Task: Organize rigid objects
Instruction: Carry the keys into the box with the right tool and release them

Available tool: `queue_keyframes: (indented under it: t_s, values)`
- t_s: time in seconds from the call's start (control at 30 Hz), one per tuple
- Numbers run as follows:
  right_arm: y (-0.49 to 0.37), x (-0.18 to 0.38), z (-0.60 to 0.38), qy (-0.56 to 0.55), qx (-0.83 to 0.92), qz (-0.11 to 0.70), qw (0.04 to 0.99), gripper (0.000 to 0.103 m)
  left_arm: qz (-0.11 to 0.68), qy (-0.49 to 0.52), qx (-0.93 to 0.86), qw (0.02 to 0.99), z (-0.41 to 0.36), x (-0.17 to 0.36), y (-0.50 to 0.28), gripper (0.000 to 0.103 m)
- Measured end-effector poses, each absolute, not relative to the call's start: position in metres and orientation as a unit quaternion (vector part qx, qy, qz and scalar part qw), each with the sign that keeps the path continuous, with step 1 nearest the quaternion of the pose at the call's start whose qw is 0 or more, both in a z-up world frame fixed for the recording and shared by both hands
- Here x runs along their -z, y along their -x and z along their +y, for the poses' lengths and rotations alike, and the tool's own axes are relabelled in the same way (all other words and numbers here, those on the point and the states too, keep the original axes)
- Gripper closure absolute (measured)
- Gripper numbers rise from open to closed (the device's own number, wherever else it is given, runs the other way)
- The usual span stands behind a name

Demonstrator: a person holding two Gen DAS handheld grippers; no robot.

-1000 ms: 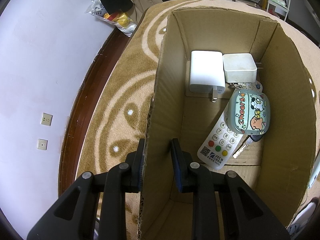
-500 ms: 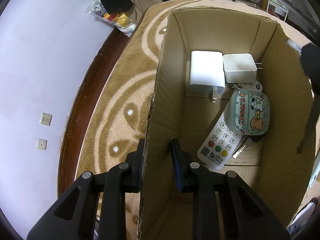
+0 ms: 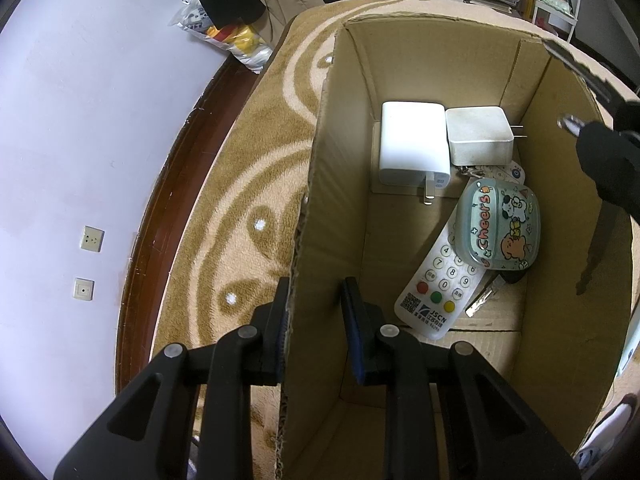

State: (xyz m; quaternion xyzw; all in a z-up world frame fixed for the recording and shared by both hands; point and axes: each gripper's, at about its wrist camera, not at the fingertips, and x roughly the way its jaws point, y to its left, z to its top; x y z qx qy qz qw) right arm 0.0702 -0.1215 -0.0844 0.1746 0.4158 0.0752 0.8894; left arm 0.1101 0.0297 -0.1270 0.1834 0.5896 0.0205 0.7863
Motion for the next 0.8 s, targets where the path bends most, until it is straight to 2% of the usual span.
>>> queue_keyframes:
  t_s: [0.4,0.6,0.8]
  values:
    - [-0.067,0.085,-0.121,-0.153,-0.067,0.419,0.892,0.072,0.589,-0.188,-0.021,0.786,0.028,0.128,-0.11,0.08]
    - [-0.059,0.067,-0.12,-0.126,-0.058,0.4,0.906,0.071,0.588,-0.192,-0.022,0.785,0.026,0.129,-0.111,0.079]
    - [-0.045,0.055,-0.133,-0.119,-0.038,0.389,0.913,0.049,0.588,-0.192,-0.022,0.785,0.025,0.128,-0.111,0.079]
